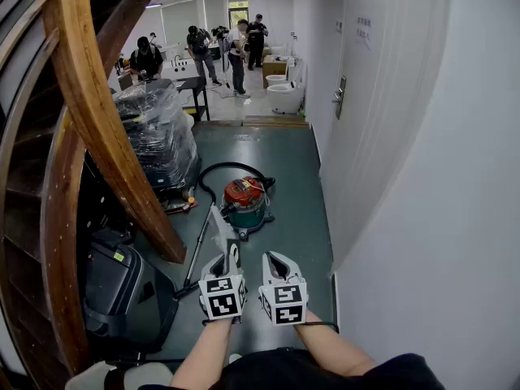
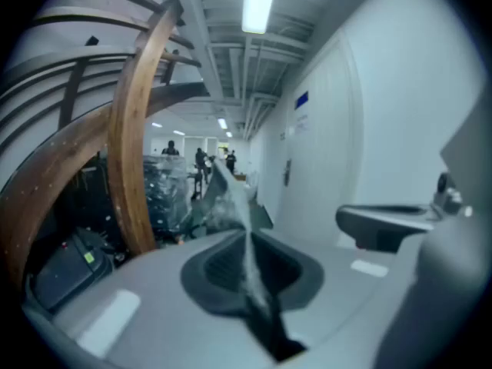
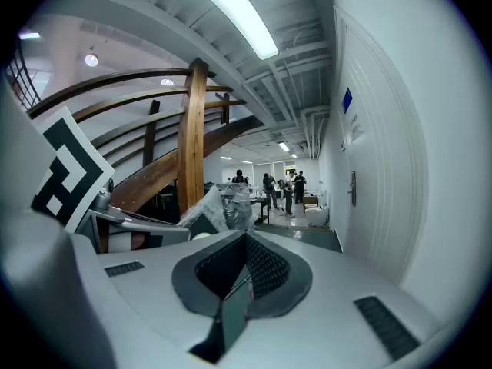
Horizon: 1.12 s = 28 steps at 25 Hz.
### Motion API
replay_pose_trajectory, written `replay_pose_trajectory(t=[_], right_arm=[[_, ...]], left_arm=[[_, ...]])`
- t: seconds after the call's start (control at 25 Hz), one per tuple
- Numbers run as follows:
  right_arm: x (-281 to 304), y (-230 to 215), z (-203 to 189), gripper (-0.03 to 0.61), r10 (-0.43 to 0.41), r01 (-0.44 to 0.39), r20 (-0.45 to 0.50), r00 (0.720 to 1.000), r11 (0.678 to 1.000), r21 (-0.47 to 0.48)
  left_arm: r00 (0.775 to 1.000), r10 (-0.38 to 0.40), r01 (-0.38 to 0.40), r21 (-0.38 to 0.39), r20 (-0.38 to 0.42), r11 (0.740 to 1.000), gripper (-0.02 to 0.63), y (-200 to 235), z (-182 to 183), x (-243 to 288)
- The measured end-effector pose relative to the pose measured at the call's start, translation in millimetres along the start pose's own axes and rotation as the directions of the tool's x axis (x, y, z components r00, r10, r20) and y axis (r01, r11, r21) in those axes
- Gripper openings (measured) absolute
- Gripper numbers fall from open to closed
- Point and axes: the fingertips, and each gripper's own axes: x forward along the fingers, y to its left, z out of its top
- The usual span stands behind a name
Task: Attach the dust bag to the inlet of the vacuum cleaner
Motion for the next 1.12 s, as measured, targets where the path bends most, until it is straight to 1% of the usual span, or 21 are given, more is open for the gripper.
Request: replay_pose_trajectory(t=[0.32,0.56,0.92,1.12], right_arm=[[5.1,6.6,-10.6,-0.002,-0.016,0.016,-0.041,0.999,1.0,0.0],[9.1,16.0,-9.9,-0.002,-0.014,0.015,-0.032,0.999,0.999,0.033],[28.8,51.7,-15.1,-0.002,-0.024,0.024,-0.062,0.998,1.0,0.001],[41.4,72.5,-15.1,-0.002,-0.053,0.053,-0.073,0.996,0.999,-0.001]], left_arm=[[1.0,-0.019,0.019,-0.009,0.004,1.0,0.017,5.5,-1.6,-0.1],[1.0,-0.027,0.027,-0.014,-0.002,1.0,0.018,15.2,-4.8,-0.4],[0.999,-0.047,0.047,-0.015,-0.006,0.999,0.017,47.6,-8.1,-1.1],[0.997,-0.071,0.071,-0.016,-0.005,0.997,0.017,72.0,-8.8,-3.2]])
